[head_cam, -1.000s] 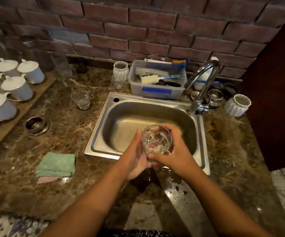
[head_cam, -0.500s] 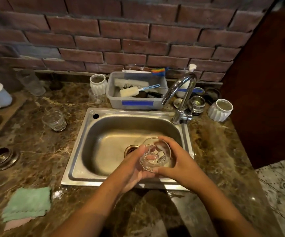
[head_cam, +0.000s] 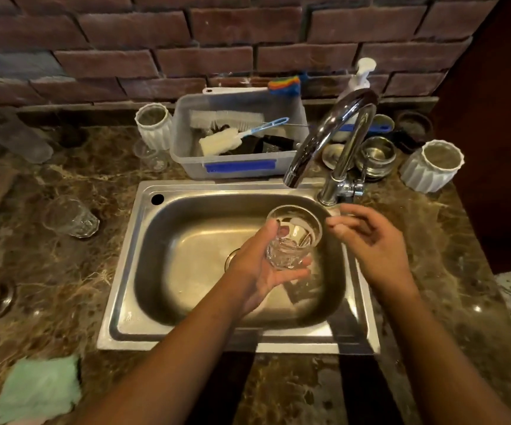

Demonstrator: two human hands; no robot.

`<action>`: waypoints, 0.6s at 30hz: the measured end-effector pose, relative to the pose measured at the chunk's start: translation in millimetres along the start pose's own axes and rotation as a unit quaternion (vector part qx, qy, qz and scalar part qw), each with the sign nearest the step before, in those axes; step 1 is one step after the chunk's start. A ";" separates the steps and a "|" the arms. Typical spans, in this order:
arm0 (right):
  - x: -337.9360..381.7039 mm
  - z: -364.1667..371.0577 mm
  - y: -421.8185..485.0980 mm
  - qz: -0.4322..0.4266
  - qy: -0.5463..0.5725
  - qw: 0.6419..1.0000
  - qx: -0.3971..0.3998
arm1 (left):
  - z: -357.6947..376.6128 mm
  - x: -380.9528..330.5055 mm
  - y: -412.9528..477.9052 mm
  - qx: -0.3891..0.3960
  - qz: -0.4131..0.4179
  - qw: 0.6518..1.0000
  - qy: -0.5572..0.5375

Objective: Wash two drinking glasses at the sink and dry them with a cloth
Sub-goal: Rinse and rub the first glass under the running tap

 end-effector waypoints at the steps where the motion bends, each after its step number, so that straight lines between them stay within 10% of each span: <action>1: -4.4 -9.3 16.2 0.005 0.014 0.999 -0.037 | -0.6 0.4 6.1 0.002 0.001 1.000 0.003; 18: -40.2 -22.0 184.9 0.073 0.105 0.976 -0.178 | -9.8 14.2 49.0 0.017 0.014 0.999 -0.035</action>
Point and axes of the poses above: each hand's wrist, its own y-axis towards the middle knuckle, its own z-axis out of the palm, x = y × z, the point moved 5 cm from there along y, towards the middle knuckle, and after that the axes turned 14 degrees about z, right-handed, at the moved point
